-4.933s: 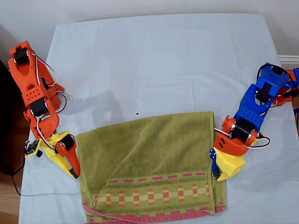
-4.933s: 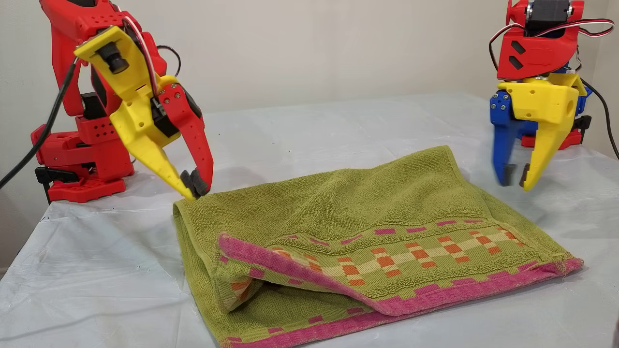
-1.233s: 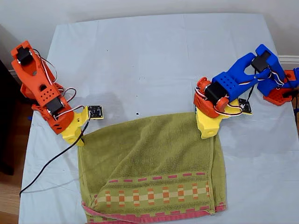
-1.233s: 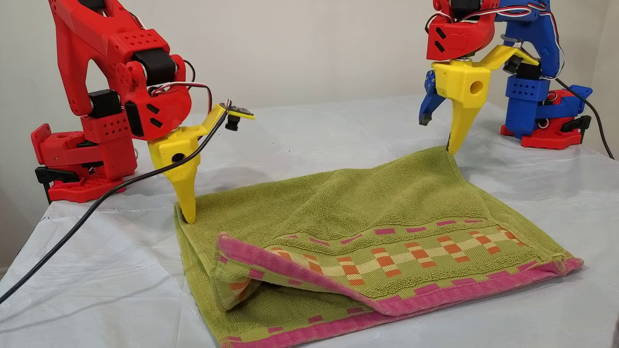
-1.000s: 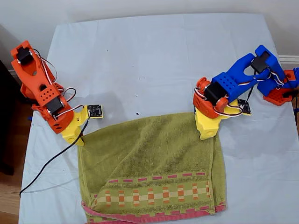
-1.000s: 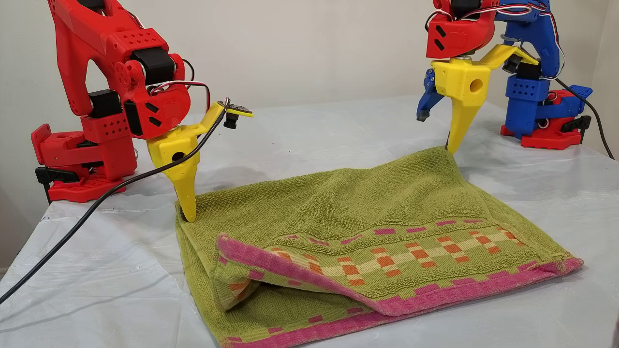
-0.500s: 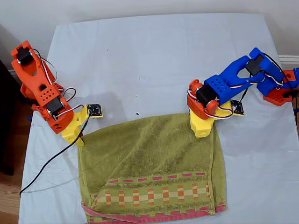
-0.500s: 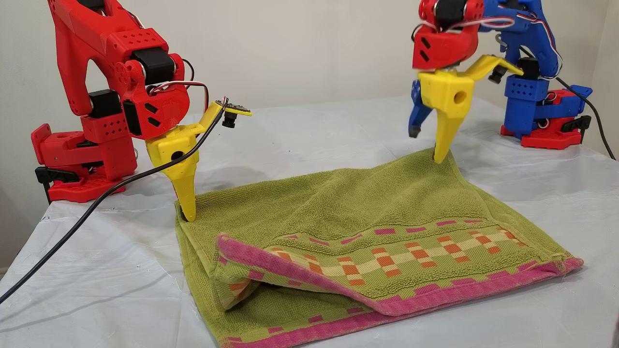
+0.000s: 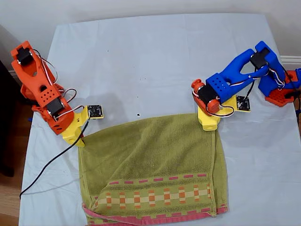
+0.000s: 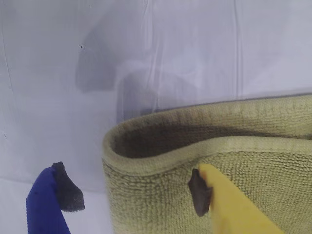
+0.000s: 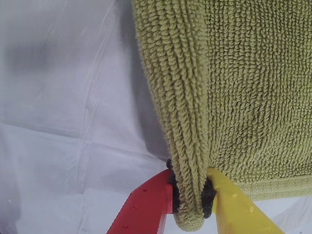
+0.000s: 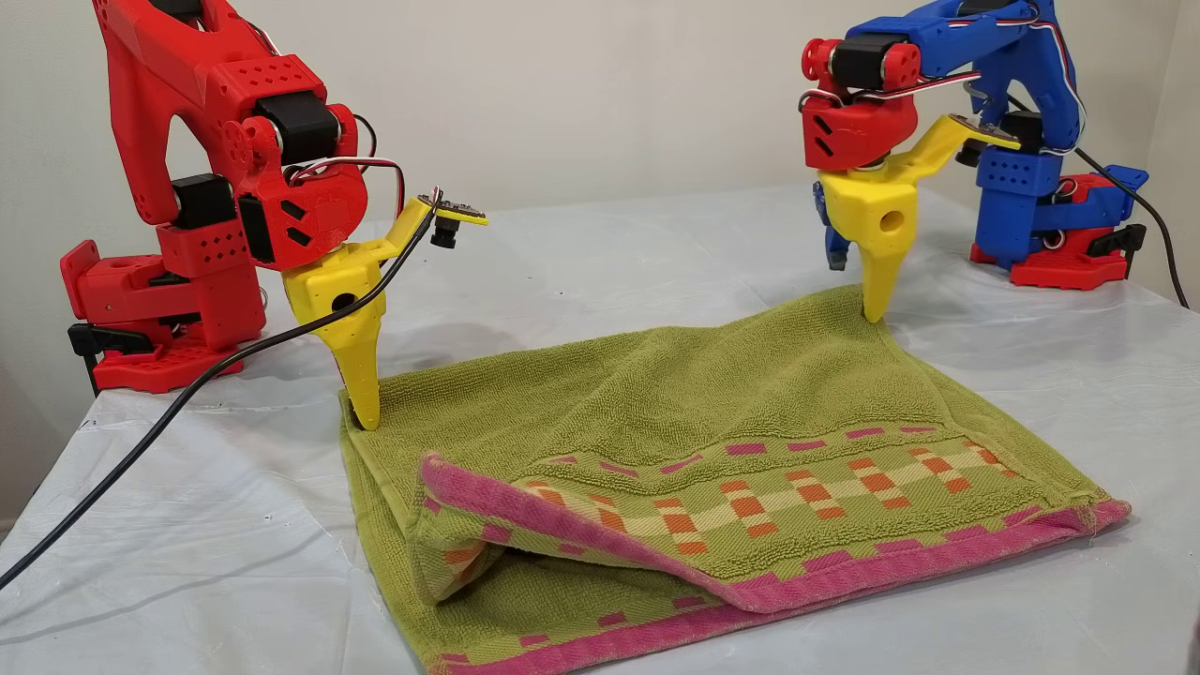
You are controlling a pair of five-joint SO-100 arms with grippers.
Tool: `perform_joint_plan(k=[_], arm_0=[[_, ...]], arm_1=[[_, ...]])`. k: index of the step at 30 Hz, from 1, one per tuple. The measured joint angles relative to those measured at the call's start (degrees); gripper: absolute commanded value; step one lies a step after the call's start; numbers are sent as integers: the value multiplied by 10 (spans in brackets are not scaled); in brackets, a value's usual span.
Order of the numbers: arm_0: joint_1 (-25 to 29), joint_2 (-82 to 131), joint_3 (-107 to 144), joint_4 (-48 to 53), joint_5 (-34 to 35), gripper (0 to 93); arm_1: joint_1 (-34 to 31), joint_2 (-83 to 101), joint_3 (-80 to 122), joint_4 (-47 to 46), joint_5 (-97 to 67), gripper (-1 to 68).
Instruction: Fold the towel.
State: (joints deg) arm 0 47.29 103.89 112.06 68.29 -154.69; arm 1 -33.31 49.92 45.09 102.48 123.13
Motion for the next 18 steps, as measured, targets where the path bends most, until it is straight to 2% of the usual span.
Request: perform_joint_plan(k=[18], arm_0=[[0, 11, 0, 1, 4, 1]], arm_1=[[15, -47, -58, 0, -35, 442]])
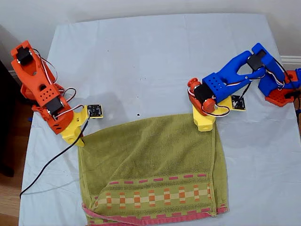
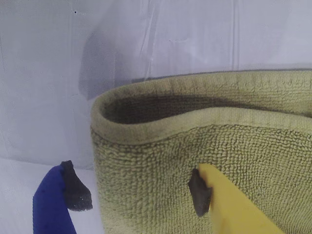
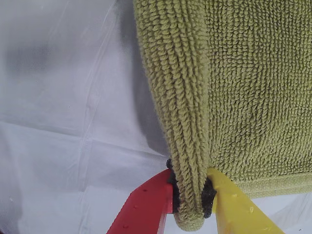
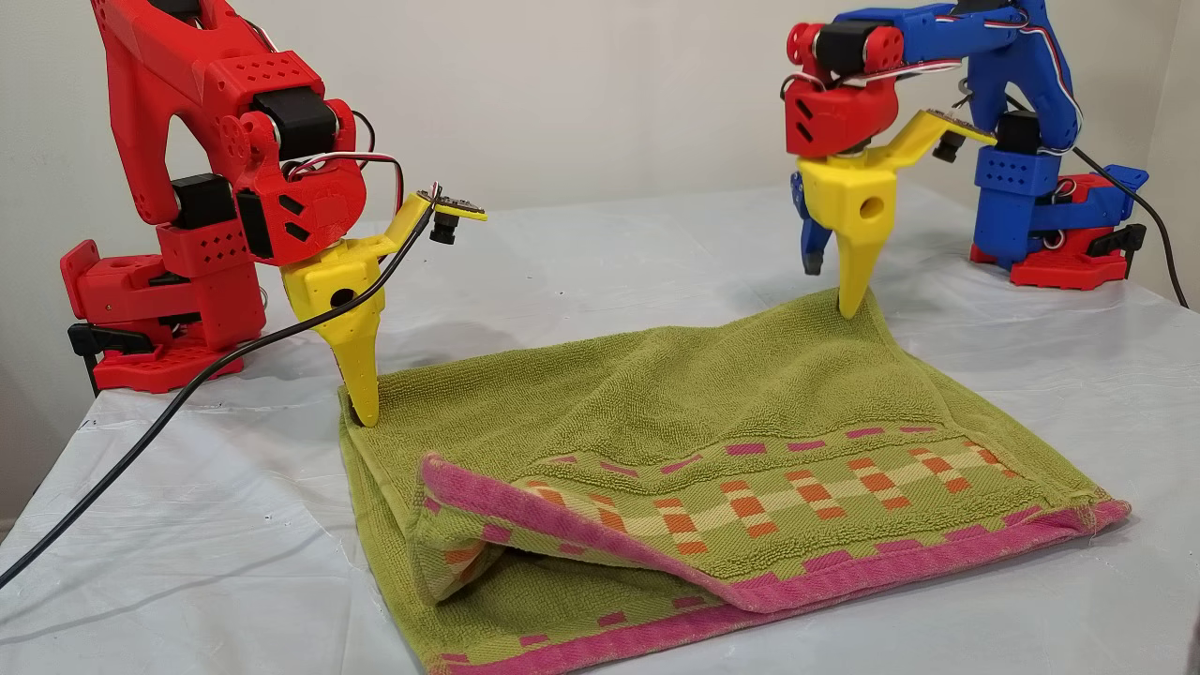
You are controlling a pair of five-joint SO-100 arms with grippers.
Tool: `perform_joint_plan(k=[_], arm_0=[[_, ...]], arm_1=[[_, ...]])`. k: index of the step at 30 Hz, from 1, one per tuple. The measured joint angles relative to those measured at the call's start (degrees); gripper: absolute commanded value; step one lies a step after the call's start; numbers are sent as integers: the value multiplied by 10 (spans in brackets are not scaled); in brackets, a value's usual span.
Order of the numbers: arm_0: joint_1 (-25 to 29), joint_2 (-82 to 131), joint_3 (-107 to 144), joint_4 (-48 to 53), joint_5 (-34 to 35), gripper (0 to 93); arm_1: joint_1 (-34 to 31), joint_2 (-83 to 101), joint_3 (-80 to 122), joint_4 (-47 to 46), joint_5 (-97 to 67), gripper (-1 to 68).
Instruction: Fold the towel.
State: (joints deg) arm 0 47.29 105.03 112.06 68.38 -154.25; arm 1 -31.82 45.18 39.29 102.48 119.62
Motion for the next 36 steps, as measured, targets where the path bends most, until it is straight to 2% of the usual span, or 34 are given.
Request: perform_joint_plan(k=[6, 7, 8, 10, 11, 18, 23, 26, 36], arm_0=[[0, 0, 0, 0, 3, 1], [0, 0, 0, 0, 3, 1], [0, 0, 0, 0, 3, 1], [0, 0, 0, 0, 3, 1], [0, 0, 0, 0, 3, 1], [0, 0, 0, 9, 3, 1], [-4, 6, -10, 85, 16, 1], [-19, 23, -24, 136, 51, 1], [-97, 164, 55, 184, 151, 1]], arm_1=[[4, -45, -3, 0, -11, 438], [4, -55, -11, 0, -15, 431], [4, -62, -18, 0, -17, 397], [4, -74, -33, 3, -25, 99], [5, -77, -38, 4, -27, 2], [18, -79, -40, 4, -43, 0], [18, -79, -40, 4, -50, 0], [25, -73, -16, 0, -50, 0], [74, 89, 230, -3, -50, 0]])
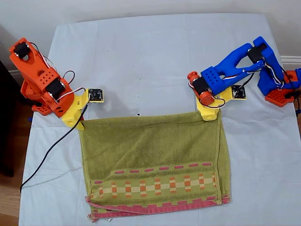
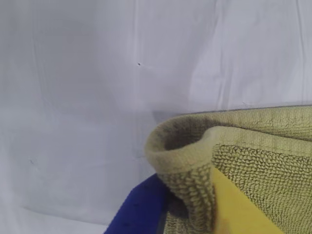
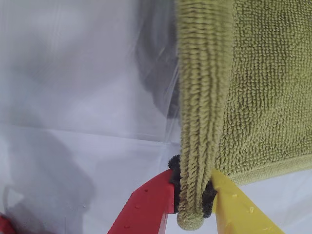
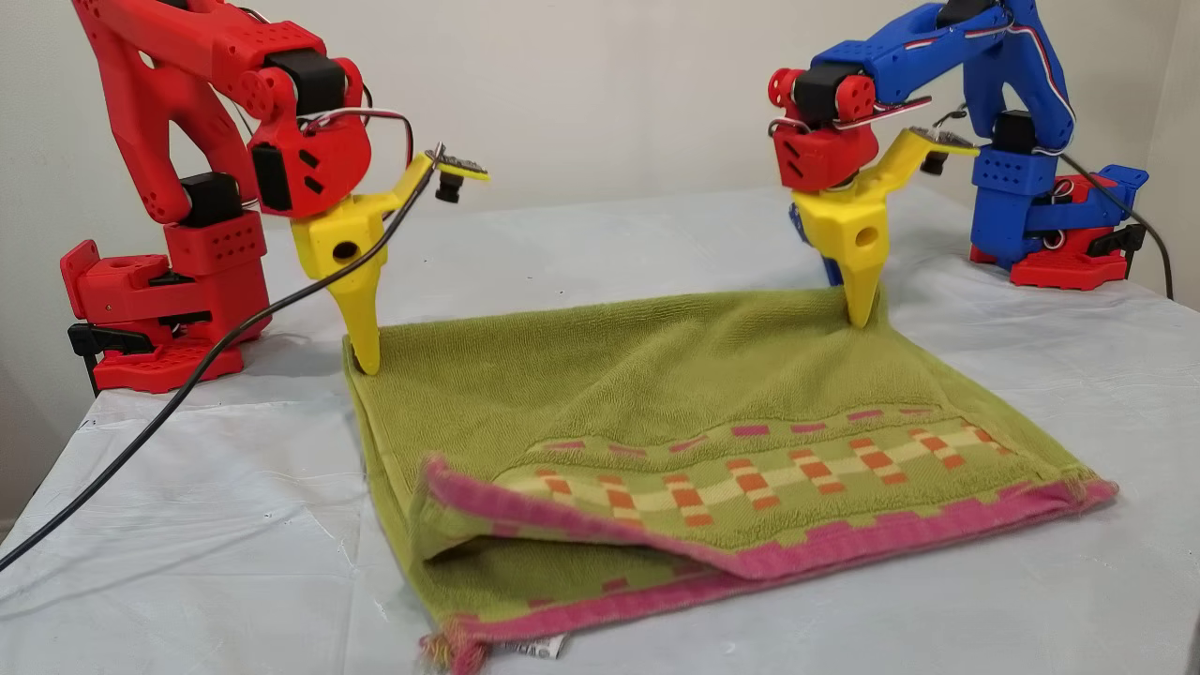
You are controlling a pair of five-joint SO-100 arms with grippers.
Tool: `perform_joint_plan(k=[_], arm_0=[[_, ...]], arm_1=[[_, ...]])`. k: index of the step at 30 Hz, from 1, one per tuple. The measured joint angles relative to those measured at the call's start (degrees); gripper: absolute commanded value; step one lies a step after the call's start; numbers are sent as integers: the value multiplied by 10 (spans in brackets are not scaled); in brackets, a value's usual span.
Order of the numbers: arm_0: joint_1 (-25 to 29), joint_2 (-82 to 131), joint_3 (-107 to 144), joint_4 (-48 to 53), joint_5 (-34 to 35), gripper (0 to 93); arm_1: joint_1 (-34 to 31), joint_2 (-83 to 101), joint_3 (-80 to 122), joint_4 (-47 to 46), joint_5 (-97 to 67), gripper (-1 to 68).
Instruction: Fold the towel.
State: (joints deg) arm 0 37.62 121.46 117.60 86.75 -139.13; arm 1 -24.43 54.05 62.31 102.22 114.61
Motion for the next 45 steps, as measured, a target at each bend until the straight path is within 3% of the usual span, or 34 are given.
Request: perform_joint_plan(k=[6, 13, 25, 33, 45], arm_0=[[-54, 69, 8, 47, 64, 1], [-76, 129, 17, 83, 98, 1], [-153, 171, -96, 243, 269, 1], [-132, 178, -116, 241, 298, 1], [-104, 198, -157, 199, 374, 1]], arm_1=[[29, 98, 83, 0, -18, 0], [32, 128, 70, 0, -23, 0], [38, 182, 47, 0, -64, 1], [43, 212, 45, 0, -83, 1], [-39, 230, -46, 1, -41, 1]])
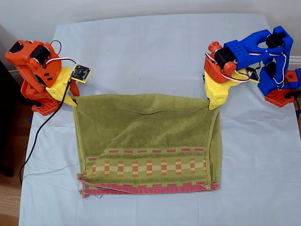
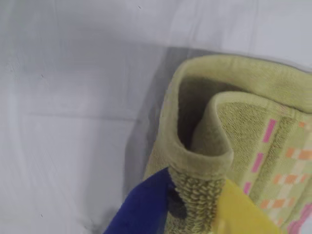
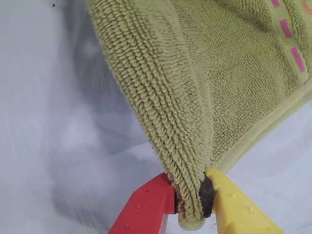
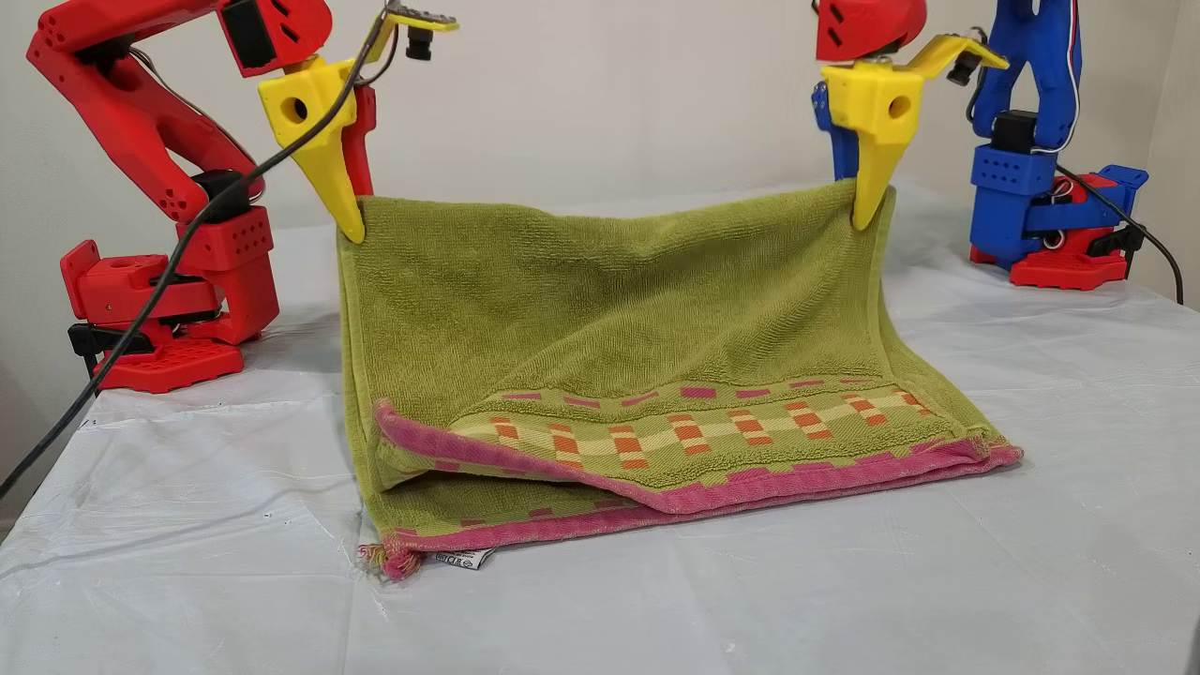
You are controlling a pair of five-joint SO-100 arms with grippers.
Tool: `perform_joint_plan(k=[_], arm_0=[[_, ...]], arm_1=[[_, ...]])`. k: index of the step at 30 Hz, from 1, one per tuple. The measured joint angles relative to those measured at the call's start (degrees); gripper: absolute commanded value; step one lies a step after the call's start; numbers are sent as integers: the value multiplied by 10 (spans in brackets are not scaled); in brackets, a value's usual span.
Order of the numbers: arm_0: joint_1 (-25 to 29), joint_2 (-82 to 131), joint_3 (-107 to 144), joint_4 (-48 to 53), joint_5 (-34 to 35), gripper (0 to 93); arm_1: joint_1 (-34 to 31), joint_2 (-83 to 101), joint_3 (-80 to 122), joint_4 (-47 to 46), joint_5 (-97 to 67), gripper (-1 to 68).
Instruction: Fold the towel.
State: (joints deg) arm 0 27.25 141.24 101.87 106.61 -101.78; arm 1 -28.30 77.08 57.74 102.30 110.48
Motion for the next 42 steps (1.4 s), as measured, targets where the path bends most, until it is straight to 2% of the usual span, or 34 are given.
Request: perform_joint_plan(k=[9, 19, 33, 42], arm_0=[[111, -48, -62, -68, 11, 1], [225, -60, -63, -147, 8, 1], [296, -106, -62, -249, 3, 1], [335, -133, -5, -363, 9, 1]], arm_1=[[-37, -22, -106, 11, 3, 1], [-100, -27, -111, 10, 66, 1], [-170, -187, -288, 11, 119, 1], [-192, -365, -514, 11, 121, 1]])
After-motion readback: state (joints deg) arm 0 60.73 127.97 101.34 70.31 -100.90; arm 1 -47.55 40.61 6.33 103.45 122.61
